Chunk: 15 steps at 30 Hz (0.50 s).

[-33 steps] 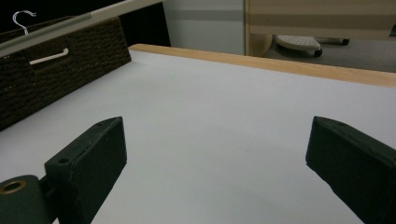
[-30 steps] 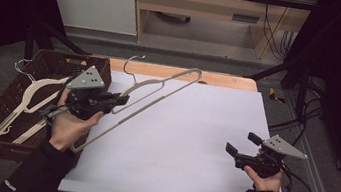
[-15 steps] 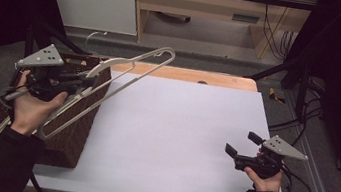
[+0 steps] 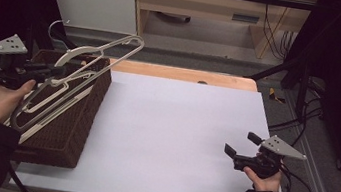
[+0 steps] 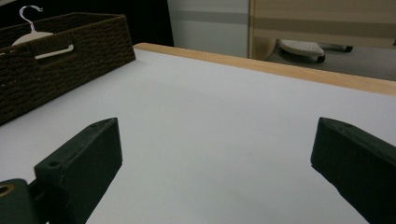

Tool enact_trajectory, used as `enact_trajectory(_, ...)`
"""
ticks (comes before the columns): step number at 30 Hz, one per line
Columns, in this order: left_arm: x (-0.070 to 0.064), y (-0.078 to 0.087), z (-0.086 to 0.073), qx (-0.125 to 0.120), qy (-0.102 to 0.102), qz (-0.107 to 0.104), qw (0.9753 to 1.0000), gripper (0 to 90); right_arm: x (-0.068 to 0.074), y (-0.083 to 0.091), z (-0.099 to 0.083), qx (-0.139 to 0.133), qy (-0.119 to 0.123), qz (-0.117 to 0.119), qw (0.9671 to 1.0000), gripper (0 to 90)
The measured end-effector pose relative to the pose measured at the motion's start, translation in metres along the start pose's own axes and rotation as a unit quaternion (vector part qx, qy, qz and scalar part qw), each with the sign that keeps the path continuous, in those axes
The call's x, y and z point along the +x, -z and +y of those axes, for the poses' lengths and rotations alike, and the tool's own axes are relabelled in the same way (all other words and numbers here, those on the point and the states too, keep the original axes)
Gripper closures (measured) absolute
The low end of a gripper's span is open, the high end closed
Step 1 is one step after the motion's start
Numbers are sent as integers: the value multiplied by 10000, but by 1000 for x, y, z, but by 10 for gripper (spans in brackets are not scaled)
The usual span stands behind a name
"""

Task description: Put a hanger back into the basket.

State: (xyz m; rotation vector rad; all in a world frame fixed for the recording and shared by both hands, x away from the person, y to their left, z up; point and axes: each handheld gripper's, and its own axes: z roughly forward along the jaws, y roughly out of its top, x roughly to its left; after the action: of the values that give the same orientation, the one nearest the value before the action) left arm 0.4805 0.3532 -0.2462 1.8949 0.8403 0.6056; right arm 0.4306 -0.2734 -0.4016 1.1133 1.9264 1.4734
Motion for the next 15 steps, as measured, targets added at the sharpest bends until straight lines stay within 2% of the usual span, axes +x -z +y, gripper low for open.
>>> enact_trajectory(1,7,1,-5,57,21,35,10000,862,0,0,0,12,-4,-2,10000,26)
enact_trajectory(2,7,1,-5,57,21,35,10000,862,0,0,0,12,-4,-2,10000,26)
enact_trajectory(5,21,3,-15,166,61,117,9998,862,0,0,0,20,-6,10,10000,26)
enact_trajectory(6,21,3,-15,166,61,117,9998,861,0,0,0,22,2,2,10000,26)
enact_trajectory(8,30,4,-24,157,220,154,9995,861,0,-1,-1,41,-17,16,10000,26)
enact_trajectory(14,45,4,-39,336,312,235,9987,862,-1,-2,-1,48,-11,-18,10000,26)
enact_trajectory(15,51,4,-45,379,340,239,9984,861,-1,-2,-1,46,-11,-20,10000,26)
